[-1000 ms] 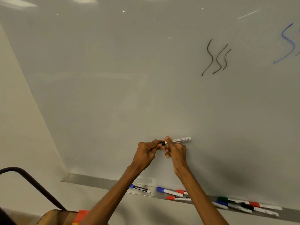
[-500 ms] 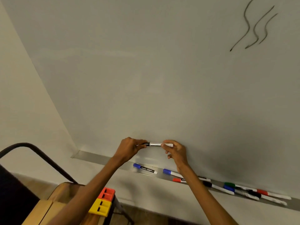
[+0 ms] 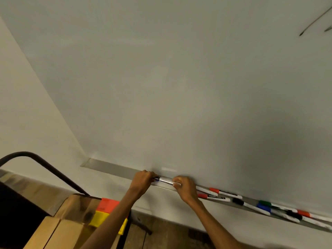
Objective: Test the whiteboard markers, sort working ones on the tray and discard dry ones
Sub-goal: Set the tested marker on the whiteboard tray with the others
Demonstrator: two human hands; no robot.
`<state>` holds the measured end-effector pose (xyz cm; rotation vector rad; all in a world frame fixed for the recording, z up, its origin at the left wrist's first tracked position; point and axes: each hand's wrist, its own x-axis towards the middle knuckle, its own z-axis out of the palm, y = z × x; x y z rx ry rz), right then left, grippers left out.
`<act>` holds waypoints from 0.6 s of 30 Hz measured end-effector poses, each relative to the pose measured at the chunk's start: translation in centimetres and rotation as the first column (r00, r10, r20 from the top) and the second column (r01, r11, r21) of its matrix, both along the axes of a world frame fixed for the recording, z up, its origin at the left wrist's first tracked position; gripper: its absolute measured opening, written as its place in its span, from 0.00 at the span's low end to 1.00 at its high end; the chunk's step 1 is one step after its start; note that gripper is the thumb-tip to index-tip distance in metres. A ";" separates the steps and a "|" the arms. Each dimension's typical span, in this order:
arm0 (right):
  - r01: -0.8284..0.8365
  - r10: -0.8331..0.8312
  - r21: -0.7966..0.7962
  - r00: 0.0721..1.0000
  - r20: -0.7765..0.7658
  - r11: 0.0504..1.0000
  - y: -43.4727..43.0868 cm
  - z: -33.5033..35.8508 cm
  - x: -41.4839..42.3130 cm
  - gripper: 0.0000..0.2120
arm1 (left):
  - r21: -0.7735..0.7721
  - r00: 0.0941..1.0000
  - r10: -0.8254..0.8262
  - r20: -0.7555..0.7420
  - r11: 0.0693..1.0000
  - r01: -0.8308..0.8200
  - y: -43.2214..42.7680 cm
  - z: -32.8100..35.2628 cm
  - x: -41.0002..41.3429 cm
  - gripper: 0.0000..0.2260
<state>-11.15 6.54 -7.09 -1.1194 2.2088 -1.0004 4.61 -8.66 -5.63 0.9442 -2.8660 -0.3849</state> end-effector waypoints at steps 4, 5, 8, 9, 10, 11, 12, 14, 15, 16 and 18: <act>0.002 -0.002 0.012 1.000 -0.010 1.000 -0.4 -3.0 0.3 0.08 | 0.044 0.999 -0.021 -0.032 0.999 0.022 0.3 -1.5 -0.2 0.10; 0.008 -0.007 0.017 1.000 -0.015 1.000 -0.4 -3.7 0.4 0.07 | 0.062 0.999 -0.017 -0.044 0.998 0.020 0.4 -1.7 -0.2 0.10; 0.029 -0.028 0.034 0.999 -0.029 0.999 -0.4 -5.5 0.2 0.05 | 0.088 0.998 -0.028 -0.049 0.996 0.033 0.5 -2.6 -0.1 0.11; 0.030 -0.028 0.035 0.999 -0.042 0.999 -0.4 -5.9 0.1 0.04 | 0.093 0.998 -0.031 -0.053 0.995 0.036 0.5 -2.9 -0.1 0.12; 0.031 -0.028 0.037 0.998 -0.059 0.999 -0.4 -5.9 0.0 0.04 | 0.094 0.998 -0.032 -0.054 0.995 0.037 0.5 -3.2 0.0 0.12; 0.029 -0.027 0.032 0.997 -0.079 0.999 -0.5 -5.6 0.0 0.05 | 0.093 0.998 -0.033 -0.051 0.995 0.037 0.5 -3.3 0.1 0.12; 0.027 -0.024 0.026 0.995 -0.094 0.999 -0.5 -5.3 0.1 0.06 | 0.081 0.998 -0.040 -0.042 0.996 0.043 0.4 -3.5 0.2 0.13; 0.020 -0.019 0.006 0.990 -0.142 1.000 -0.7 -4.8 0.3 0.08 | 0.046 0.997 -0.061 -0.040 0.997 0.062 0.3 -3.7 0.2 0.15; 0.021 -0.021 -0.003 0.983 -0.181 1.000 -0.8 -4.9 0.4 0.10 | 0.040 0.997 -0.067 -0.046 0.997 0.069 0.3 -3.5 0.1 0.17; 0.021 -0.020 0.002 0.976 -0.217 1.000 -0.9 -4.9 0.6 0.14 | 0.039 0.996 -0.073 -0.059 0.996 0.075 0.3 -3.4 -0.1 0.17; 0.014 -0.005 0.032 0.963 -0.269 0.999 -1.2 -4.9 1.1 0.17 | 0.041 0.992 -0.103 -0.066 0.994 0.106 0.6 -3.2 -0.6 0.17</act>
